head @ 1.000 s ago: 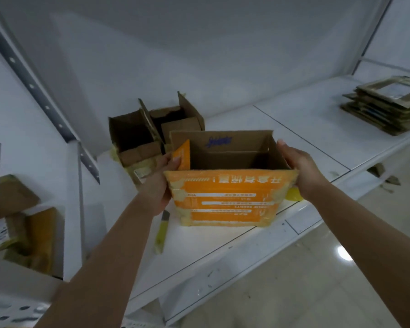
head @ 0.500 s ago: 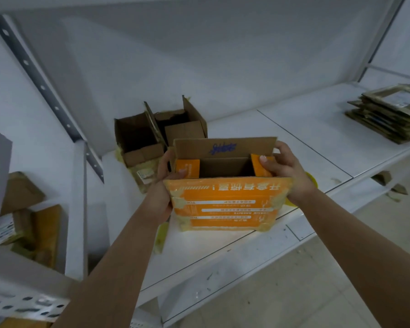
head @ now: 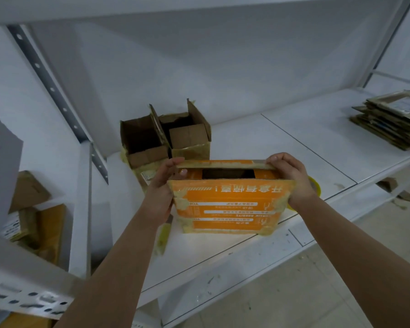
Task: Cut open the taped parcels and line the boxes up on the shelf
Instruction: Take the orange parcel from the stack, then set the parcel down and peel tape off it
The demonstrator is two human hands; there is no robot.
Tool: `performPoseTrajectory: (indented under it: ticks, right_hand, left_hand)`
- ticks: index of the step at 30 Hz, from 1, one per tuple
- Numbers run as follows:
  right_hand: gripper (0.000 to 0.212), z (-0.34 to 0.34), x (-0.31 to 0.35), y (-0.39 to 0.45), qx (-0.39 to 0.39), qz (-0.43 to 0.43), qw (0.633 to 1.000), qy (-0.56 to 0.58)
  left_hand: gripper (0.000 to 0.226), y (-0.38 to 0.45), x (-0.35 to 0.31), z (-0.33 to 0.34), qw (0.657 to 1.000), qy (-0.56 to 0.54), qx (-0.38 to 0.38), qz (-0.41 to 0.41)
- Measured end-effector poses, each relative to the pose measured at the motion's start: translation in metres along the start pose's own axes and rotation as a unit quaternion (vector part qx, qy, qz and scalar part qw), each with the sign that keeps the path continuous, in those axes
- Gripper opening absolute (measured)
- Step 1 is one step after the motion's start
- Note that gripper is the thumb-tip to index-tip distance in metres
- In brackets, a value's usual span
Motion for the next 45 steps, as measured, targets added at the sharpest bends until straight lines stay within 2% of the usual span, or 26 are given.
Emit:
performPoseTrajectory:
  ticks: [4,8,9,10,12,14,15,17,20,22,24,26,27,30,33,35,37,39,42,45]
  right_hand:
    - [0.020,-0.002,-0.002,0.003,0.011,0.020,0.999,-0.029]
    - [0.018,-0.002,-0.001,0.001,0.009,0.030,0.999,-0.025]
    - [0.018,-0.002,0.000,0.000,0.007,0.032,0.999,-0.010]
    - [0.020,-0.002,0.000,-0.001,0.007,0.040,0.999,0.014]
    - [0.034,-0.004,-0.001,-0.002,0.017,0.078,0.996,0.029]
    - [0.045,-0.006,-0.001,-0.004,0.047,0.102,0.993,-0.042]
    - [0.039,-0.004,0.000,-0.006,0.066,0.094,0.991,-0.075]
    - [0.013,-0.002,0.002,-0.009,0.077,0.058,0.989,-0.114]
    - [0.016,-0.002,0.003,-0.011,0.065,0.046,0.988,-0.129]
    - [0.017,-0.001,0.005,-0.012,0.071,0.049,0.988,-0.130]
    - [0.016,-0.002,0.005,-0.013,0.078,0.047,0.987,-0.134]
    - [0.016,-0.002,0.005,-0.013,0.088,0.041,0.985,-0.146]
    - [0.015,-0.002,0.005,-0.014,0.096,0.035,0.983,-0.151]
    - [0.016,-0.009,0.003,-0.012,0.077,-0.002,0.986,-0.147]
    - [0.023,-0.037,-0.011,-0.005,-0.027,0.006,0.983,-0.180]
    - [0.035,-0.057,-0.026,0.000,-0.041,0.046,0.946,-0.318]
    - [0.047,-0.070,-0.045,0.002,0.012,0.089,0.869,-0.487]
    - [0.058,-0.075,-0.062,0.000,0.086,0.123,0.785,-0.601]
    - [0.065,-0.074,-0.080,-0.003,0.138,0.095,0.689,-0.705]
    - [0.053,-0.072,-0.079,-0.005,0.084,0.029,0.611,-0.786]
  left_hand:
    - [0.030,-0.005,-0.008,-0.015,0.997,0.023,-0.064,-0.029]
    - [0.064,-0.019,-0.014,0.002,0.991,0.127,0.023,-0.029]
    - [0.069,-0.021,-0.015,0.008,0.987,0.154,0.023,-0.024]
    - [0.067,-0.021,-0.016,0.012,0.984,0.176,0.004,-0.020]
    - [0.048,-0.017,-0.018,0.017,0.974,0.219,-0.058,-0.019]
    - [0.030,-0.010,-0.018,0.023,0.956,0.276,-0.096,-0.009]
    - [0.027,-0.006,-0.019,0.026,0.946,0.310,-0.097,0.003]
    - [0.033,0.002,-0.024,0.037,0.912,0.400,-0.083,0.029]
    - [0.045,0.013,-0.035,0.062,0.836,0.541,-0.043,0.082]
    - [0.045,0.018,-0.031,0.085,0.801,0.587,0.008,0.115]
    - [0.059,0.023,-0.012,0.096,0.749,0.657,0.059,0.067]
    - [0.068,0.024,0.011,0.092,0.662,0.743,0.099,-0.009]
    - [0.069,0.024,0.018,0.089,0.635,0.764,0.107,-0.027]
    - [0.069,0.026,0.021,0.085,0.625,0.772,0.109,-0.026]
    - [0.070,0.027,0.021,0.085,0.621,0.776,0.111,-0.025]
    - [0.070,0.026,0.022,0.085,0.618,0.778,0.109,-0.028]
    - [0.070,0.026,0.021,0.085,0.618,0.778,0.107,-0.029]
    - [0.070,0.026,0.020,0.085,0.619,0.778,0.105,-0.028]
    - [0.070,0.025,0.020,0.086,0.620,0.777,0.103,-0.026]
    - [0.070,0.024,0.018,0.086,0.622,0.776,0.101,-0.023]
Point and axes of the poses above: each hand's wrist, its own y-axis towards the middle knuckle, its own z-axis out of the palm, x = y × z, the point moved 5 cm from there along y, towards the middle knuckle, and after that the axes turned 15 degrees about -y, right-handed, at the moved point
